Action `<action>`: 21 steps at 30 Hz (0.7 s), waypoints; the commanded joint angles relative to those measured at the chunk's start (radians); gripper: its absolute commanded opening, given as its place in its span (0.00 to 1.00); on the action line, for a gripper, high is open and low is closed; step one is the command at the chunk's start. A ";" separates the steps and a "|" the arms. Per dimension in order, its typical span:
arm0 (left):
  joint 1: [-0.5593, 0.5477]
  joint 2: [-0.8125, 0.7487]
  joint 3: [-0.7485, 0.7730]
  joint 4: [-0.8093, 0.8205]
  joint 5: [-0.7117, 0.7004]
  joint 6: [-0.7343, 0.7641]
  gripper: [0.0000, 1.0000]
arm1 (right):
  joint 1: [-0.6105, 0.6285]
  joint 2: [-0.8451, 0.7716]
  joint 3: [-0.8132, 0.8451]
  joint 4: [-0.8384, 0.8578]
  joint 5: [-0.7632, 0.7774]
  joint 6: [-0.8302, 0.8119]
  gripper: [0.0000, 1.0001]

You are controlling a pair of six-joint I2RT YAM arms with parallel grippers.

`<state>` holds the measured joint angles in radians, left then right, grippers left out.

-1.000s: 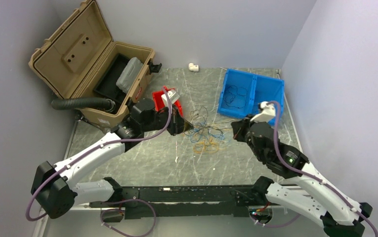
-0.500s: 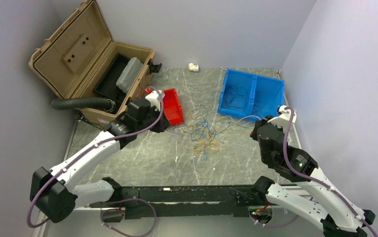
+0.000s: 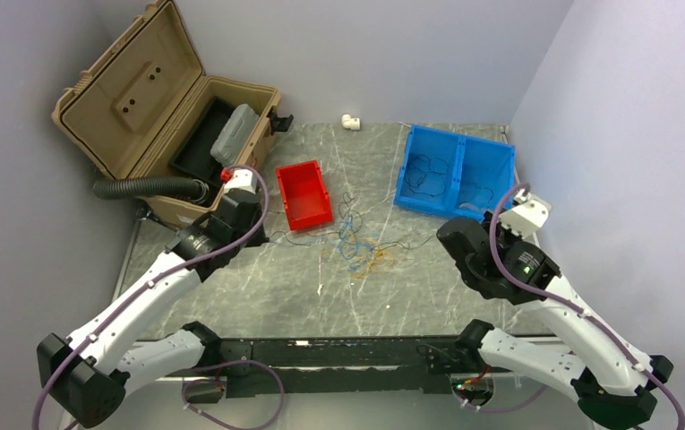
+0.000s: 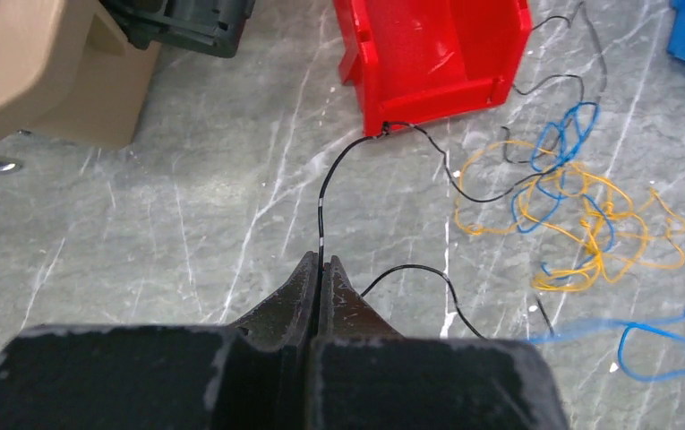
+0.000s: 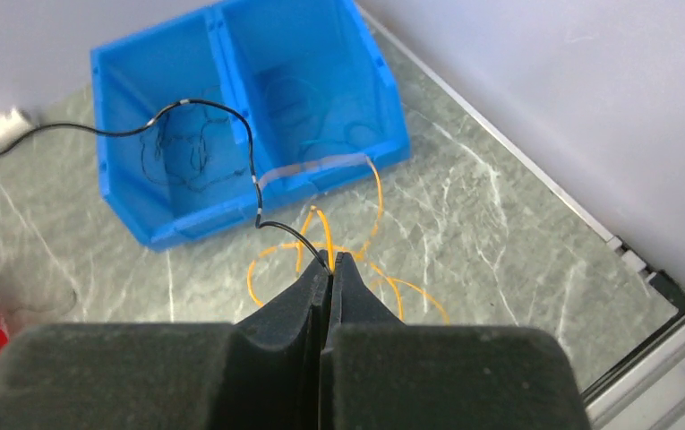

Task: Untangle the cables
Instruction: Untie the cable.

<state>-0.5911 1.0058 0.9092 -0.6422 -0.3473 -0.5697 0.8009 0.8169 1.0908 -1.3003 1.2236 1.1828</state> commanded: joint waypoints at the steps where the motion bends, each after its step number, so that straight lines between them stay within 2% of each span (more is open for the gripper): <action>1: 0.003 -0.044 -0.011 0.077 0.086 0.045 0.00 | -0.002 -0.061 -0.053 0.288 -0.100 -0.330 0.00; 2: 0.003 -0.050 -0.028 0.128 0.153 0.071 0.00 | -0.002 -0.097 -0.093 0.417 -0.184 -0.460 0.00; 3: 0.003 -0.058 -0.040 0.168 0.224 0.095 0.00 | -0.002 -0.128 -0.127 0.561 -0.278 -0.572 0.04; 5: 0.003 -0.078 -0.060 0.231 0.345 0.119 0.00 | -0.003 -0.188 -0.181 0.699 -0.464 -0.710 0.25; 9: 0.003 -0.097 -0.081 0.327 0.513 0.156 0.00 | -0.003 -0.222 -0.213 0.796 -0.720 -0.822 0.67; 11: 0.002 -0.092 -0.071 0.339 0.568 0.168 0.00 | -0.002 -0.190 -0.202 0.799 -0.819 -0.856 0.80; 14: 0.003 -0.078 -0.052 0.337 0.622 0.182 0.00 | -0.002 -0.091 -0.174 0.768 -0.920 -0.868 0.90; 21: 0.003 -0.101 -0.035 0.297 0.625 0.199 0.00 | -0.004 0.128 -0.214 0.824 -0.971 -0.819 0.93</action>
<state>-0.5896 0.9314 0.8307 -0.3634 0.2340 -0.4026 0.7990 0.8757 0.8944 -0.5579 0.3481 0.3717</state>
